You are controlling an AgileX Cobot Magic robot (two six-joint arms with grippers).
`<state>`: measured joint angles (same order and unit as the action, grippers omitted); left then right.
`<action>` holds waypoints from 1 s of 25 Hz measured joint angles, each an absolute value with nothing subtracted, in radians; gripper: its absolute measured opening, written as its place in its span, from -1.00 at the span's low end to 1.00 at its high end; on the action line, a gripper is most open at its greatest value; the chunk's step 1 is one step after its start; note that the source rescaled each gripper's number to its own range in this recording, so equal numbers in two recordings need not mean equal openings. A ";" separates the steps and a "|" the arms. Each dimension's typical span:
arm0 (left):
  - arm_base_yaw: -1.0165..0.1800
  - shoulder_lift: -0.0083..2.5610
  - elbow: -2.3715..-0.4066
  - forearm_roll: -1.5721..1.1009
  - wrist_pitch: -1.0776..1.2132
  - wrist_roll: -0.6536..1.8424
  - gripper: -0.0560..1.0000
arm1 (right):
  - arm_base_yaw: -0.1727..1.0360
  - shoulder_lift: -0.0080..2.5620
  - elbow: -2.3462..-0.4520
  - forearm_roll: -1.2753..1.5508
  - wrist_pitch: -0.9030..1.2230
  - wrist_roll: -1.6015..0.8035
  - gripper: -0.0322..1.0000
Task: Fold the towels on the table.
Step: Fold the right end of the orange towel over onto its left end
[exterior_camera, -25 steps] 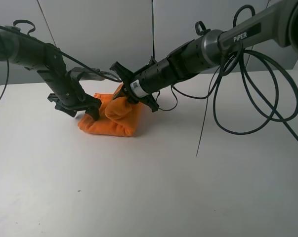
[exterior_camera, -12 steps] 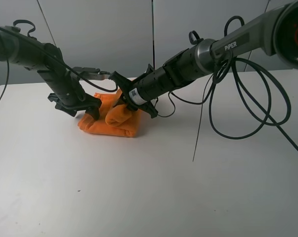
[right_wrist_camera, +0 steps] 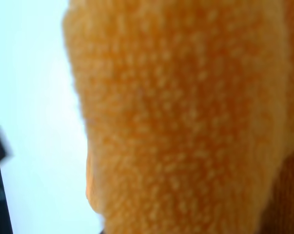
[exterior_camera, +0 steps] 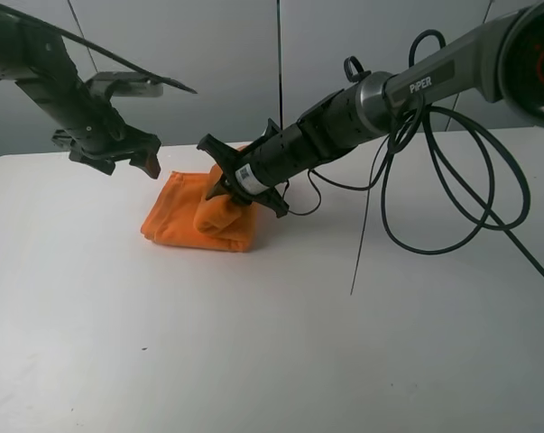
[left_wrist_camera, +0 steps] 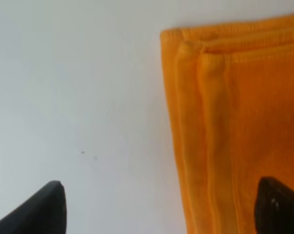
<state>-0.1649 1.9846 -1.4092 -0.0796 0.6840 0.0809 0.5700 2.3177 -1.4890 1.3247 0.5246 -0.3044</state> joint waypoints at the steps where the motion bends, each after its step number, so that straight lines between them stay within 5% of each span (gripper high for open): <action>1: -0.160 1.966 -1.409 -0.080 0.692 0.081 0.96 | 0.570 2.318 -1.489 1.323 0.529 -0.304 -0.81; 4: -0.148 1.904 -1.409 -0.080 0.713 0.079 0.96 | 0.570 2.318 -1.489 1.318 0.555 -0.316 -0.57; 9: -0.141 1.839 -1.442 -0.075 0.756 0.061 0.96 | 0.570 2.297 -1.489 1.316 0.588 -0.348 0.48; 11: -0.140 1.827 -1.471 -0.073 0.781 0.059 0.96 | 0.570 2.274 -1.489 1.315 0.599 -0.362 0.70; 25: -0.140 1.809 -1.593 -0.071 0.886 0.056 0.96 | 0.669 2.226 -1.515 1.317 0.600 -0.375 0.79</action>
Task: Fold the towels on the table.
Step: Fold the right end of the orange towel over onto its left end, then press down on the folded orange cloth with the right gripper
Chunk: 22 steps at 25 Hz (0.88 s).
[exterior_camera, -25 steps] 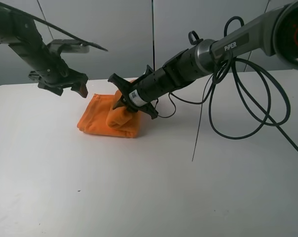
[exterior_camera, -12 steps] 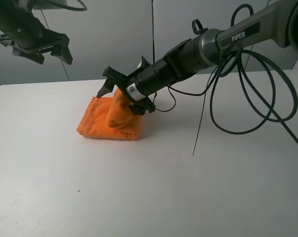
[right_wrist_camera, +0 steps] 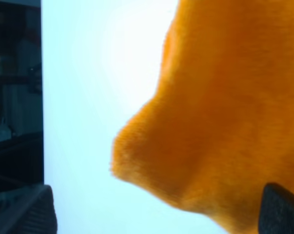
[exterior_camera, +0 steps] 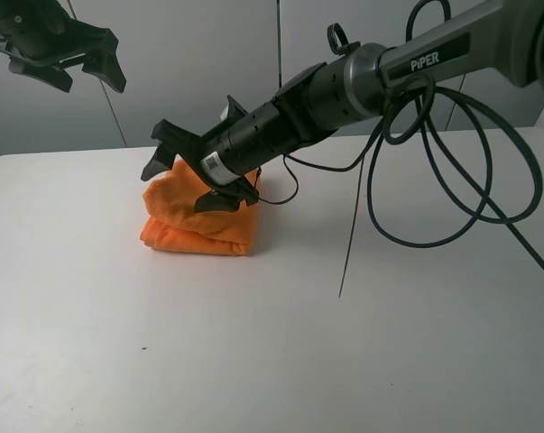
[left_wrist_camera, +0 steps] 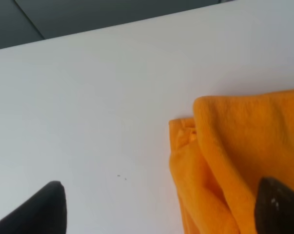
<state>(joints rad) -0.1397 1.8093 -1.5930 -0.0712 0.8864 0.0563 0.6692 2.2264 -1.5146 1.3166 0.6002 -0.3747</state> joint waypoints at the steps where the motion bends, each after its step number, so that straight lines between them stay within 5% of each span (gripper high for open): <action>1: -0.140 1.808 -1.595 -0.071 0.889 0.054 0.96 | 0.676 2.226 -1.521 1.319 0.598 -0.375 0.79; 22: -0.140 1.722 -1.605 -0.058 0.881 0.052 0.96 | 0.728 2.207 -1.530 1.584 0.368 -0.809 0.79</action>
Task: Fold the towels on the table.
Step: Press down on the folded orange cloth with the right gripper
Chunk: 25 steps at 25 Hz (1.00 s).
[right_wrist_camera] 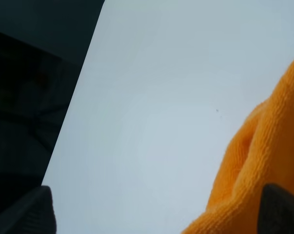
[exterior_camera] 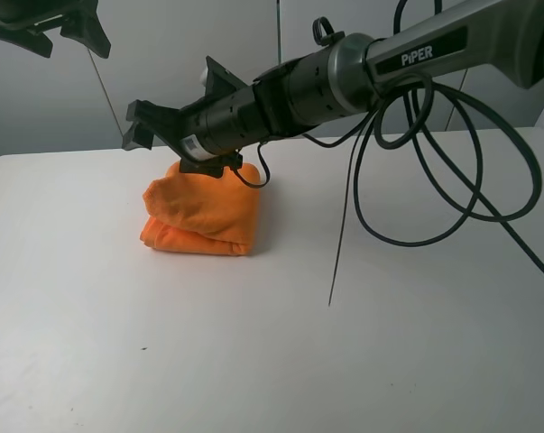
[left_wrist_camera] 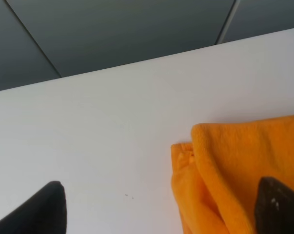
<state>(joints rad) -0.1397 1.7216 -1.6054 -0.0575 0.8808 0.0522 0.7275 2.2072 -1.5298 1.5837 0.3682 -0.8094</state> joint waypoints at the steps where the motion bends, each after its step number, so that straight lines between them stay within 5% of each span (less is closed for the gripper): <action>1: -0.140 1.722 -1.605 -0.058 0.881 0.052 0.96 | 0.733 2.210 -1.530 1.589 0.358 -0.817 0.79; 25: -0.140 1.718 -1.605 -0.039 0.887 0.054 0.96 | 0.825 2.353 -1.550 1.643 0.312 -0.892 0.79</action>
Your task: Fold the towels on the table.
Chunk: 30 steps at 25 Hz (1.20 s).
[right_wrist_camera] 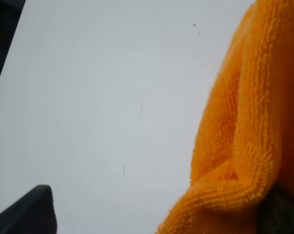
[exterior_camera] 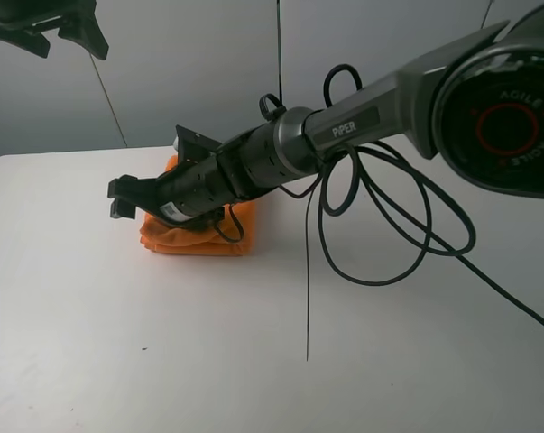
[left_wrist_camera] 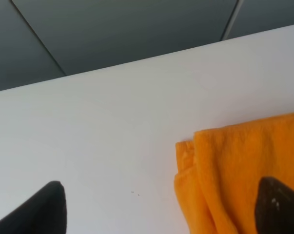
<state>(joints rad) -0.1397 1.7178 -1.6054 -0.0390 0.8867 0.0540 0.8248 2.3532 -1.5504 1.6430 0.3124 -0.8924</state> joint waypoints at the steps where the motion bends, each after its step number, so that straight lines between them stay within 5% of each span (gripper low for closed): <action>1: -0.140 1.718 -1.605 -0.039 0.887 0.054 0.96 | 0.825 2.342 -1.550 1.638 0.312 -0.895 0.79; 12: -0.140 1.655 -1.605 -0.039 0.903 0.056 0.97 | 0.785 2.146 -1.505 1.459 0.310 -0.881 0.94; 23: -0.071 1.505 -1.522 -0.069 1.010 0.062 0.97 | 0.381 1.664 -1.013 1.141 0.225 -0.744 0.97; 30: -0.071 1.222 -1.212 -0.068 0.923 0.060 0.97 | 0.248 1.208 -0.813 0.533 0.387 -0.268 0.97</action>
